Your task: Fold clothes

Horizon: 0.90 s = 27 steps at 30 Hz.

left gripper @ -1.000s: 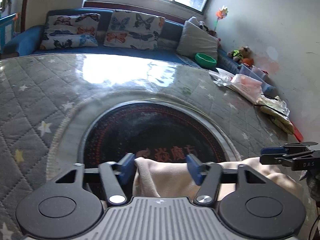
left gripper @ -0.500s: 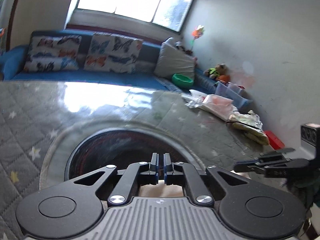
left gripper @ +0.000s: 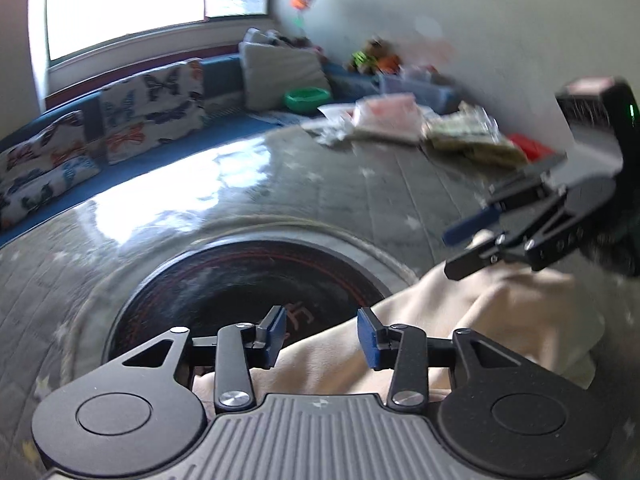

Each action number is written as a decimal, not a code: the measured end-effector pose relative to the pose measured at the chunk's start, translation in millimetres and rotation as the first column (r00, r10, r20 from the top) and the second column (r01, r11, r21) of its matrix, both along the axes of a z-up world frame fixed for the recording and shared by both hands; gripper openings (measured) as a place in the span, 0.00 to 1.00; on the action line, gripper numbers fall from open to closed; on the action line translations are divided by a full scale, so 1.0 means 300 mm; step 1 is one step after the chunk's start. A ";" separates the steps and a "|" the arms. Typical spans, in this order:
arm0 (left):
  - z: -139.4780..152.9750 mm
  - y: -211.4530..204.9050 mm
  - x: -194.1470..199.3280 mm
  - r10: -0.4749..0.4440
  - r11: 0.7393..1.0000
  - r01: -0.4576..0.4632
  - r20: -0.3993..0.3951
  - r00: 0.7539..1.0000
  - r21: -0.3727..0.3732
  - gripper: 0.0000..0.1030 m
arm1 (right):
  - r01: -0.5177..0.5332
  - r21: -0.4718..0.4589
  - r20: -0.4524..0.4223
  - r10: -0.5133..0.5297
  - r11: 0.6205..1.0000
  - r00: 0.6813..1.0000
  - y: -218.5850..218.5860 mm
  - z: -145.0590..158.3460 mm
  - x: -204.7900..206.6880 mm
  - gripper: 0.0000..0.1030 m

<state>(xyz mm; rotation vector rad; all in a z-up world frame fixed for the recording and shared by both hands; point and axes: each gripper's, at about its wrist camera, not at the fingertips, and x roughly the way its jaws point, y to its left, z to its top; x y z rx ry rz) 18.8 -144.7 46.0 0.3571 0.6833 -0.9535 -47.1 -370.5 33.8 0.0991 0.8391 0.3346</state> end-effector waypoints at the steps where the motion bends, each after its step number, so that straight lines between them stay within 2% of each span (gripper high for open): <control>1: -0.009 -0.006 0.005 -0.010 1.000 0.010 -0.004 1.000 0.012 0.48 | -0.011 -0.002 -0.006 0.011 1.000 1.000 0.000 -0.004 0.004 0.52; 5: -0.037 -0.005 0.029 -0.012 0.999 0.013 -0.023 1.000 0.040 0.52 | -0.031 -0.015 -0.035 0.030 0.999 0.999 -0.009 -0.026 0.013 0.53; 8: -0.042 0.024 0.042 0.008 1.000 -0.007 -0.037 0.999 0.030 0.57 | -0.026 0.002 -0.036 0.026 1.000 0.999 -0.028 -0.029 0.008 0.54; 14: -0.021 0.111 0.066 0.136 0.990 -0.137 -0.042 0.990 -0.026 0.59 | -0.005 0.018 -0.041 0.005 1.000 0.999 -0.064 -0.031 -0.016 0.53; 17: -0.018 0.155 0.078 0.208 0.976 -0.211 -0.056 0.976 -0.047 0.59 | -0.004 0.016 -0.053 0.005 1.000 0.999 -0.063 -0.028 -0.024 0.37; 18: -0.021 0.166 0.083 0.228 0.972 -0.231 -0.066 0.971 -0.046 0.59 | -0.009 0.017 -0.058 0.010 1.000 0.998 -0.062 -0.028 -0.026 0.27; 19: -0.025 0.176 0.089 0.246 0.967 -0.250 -0.080 0.966 -0.045 0.59 | -0.007 0.009 -0.061 0.007 1.000 0.998 -0.059 -0.028 -0.030 0.21; 20: -0.031 0.184 0.094 0.261 0.963 -0.266 -0.097 0.960 -0.041 0.59 | -0.007 -0.003 -0.062 0.007 1.000 0.998 -0.056 -0.026 -0.032 0.19; 21: -0.038 0.190 0.099 0.276 0.959 -0.281 -0.112 0.955 -0.035 0.59 | -0.005 -0.008 -0.059 0.004 1.000 0.998 -0.053 -0.024 -0.036 0.13; 23: -0.050 0.200 0.107 0.300 0.951 -0.307 -0.140 0.944 -0.028 0.59 | 0.002 -0.017 -0.051 -0.003 1.000 0.999 -0.048 -0.019 -0.043 0.11; 25: -0.060 0.208 0.107 0.305 0.948 -0.316 -0.171 0.937 -0.041 0.52 | 0.010 -0.027 -0.029 -0.010 1.000 1.000 -0.039 -0.009 -0.054 0.10; 26: -0.063 0.209 0.106 0.302 0.948 -0.315 -0.182 0.936 -0.047 0.45 | 0.013 -0.032 -0.017 -0.014 0.999 1.000 -0.034 -0.003 -0.060 0.09; 27: -0.065 0.207 0.104 0.301 0.948 -0.315 -0.185 0.936 -0.049 0.32 | 0.018 -0.034 -0.004 -0.018 0.999 1.000 -0.031 0.006 -0.065 0.09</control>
